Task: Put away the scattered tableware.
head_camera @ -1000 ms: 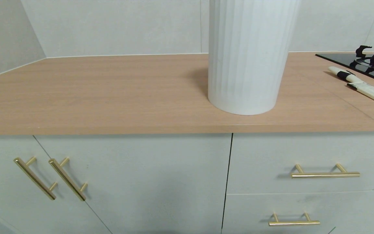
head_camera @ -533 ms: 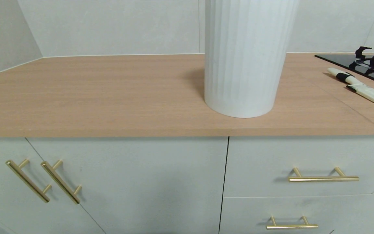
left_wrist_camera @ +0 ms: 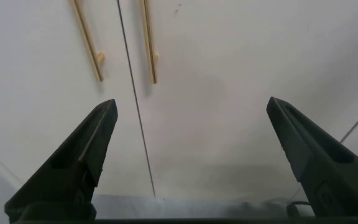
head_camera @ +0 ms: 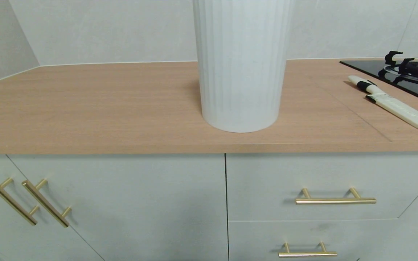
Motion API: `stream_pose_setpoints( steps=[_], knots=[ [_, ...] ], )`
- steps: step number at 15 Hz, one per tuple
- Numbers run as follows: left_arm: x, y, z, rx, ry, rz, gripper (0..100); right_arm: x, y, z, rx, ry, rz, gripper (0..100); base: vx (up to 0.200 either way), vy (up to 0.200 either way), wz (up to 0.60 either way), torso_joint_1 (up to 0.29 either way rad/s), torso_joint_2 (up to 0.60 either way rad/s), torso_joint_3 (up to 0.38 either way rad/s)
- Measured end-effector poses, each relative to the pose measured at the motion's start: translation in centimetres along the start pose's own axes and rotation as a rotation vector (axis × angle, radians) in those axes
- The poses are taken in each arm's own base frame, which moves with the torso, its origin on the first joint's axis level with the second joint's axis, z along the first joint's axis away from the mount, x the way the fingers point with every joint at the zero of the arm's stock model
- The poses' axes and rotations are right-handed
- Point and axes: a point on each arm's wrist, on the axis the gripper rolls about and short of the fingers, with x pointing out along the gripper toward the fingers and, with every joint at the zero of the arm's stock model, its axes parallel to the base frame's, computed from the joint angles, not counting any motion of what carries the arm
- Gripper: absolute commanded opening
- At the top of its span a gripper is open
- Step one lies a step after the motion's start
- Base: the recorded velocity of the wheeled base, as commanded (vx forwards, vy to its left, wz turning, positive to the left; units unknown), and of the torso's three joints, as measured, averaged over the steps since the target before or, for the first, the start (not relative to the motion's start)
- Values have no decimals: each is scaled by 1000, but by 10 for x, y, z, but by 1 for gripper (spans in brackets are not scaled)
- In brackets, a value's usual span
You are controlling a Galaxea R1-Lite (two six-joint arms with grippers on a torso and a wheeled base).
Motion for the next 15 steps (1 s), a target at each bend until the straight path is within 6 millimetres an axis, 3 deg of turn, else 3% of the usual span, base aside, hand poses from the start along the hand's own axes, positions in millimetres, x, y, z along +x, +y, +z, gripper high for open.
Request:
stream_pose_setpoints(
  steps=[12,15],
  knots=[
    [0,0,0,0,1,0,100,0,0,0,0,0,0,100,0,0,0,0,0,0],
    [0,0,0,0,-2,1,100,0,0,0,0,0,0,100,0,0,0,46,-242,-222]
  ],
)
